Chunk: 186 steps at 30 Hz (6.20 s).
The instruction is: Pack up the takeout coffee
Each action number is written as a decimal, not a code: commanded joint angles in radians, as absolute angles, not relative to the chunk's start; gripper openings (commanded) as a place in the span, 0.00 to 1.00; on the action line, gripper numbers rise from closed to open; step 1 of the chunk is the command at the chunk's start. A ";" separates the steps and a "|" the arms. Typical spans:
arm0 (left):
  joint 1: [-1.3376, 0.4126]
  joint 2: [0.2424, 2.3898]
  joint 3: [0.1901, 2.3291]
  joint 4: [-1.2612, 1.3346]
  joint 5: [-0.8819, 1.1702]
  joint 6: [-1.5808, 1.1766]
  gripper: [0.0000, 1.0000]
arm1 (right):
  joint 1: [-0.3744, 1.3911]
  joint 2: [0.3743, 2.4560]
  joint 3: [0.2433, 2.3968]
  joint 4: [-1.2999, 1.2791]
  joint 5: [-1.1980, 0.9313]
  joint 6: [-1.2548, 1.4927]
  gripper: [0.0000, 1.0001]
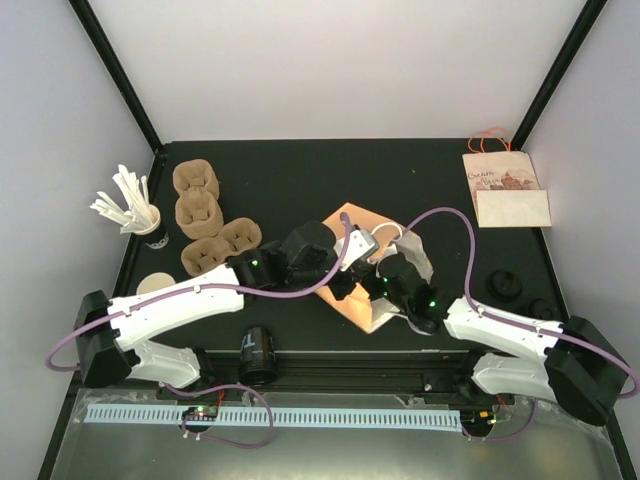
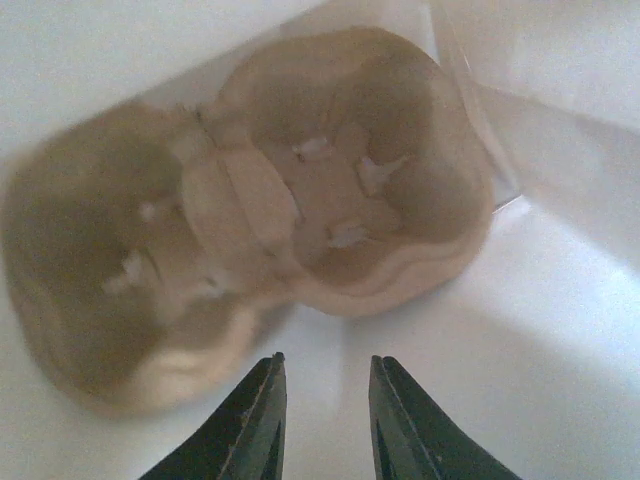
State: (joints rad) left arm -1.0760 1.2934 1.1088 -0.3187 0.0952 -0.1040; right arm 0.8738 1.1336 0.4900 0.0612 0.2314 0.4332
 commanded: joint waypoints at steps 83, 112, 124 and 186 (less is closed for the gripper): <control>-0.955 0.892 1.017 -0.365 -0.041 -0.190 0.81 | 1.025 1.384 0.591 0.026 0.175 0.344 0.01; -0.399 1.789 1.254 -0.715 0.485 -0.338 0.02 | 1.127 1.394 0.689 0.004 0.176 0.296 0.01; -0.488 1.864 1.321 -0.630 0.636 -0.371 0.02 | 1.143 1.434 0.703 -0.019 0.189 0.325 0.02; -0.475 1.839 1.162 -0.546 0.681 -0.398 0.05 | 1.194 1.685 0.726 0.020 0.466 0.402 0.01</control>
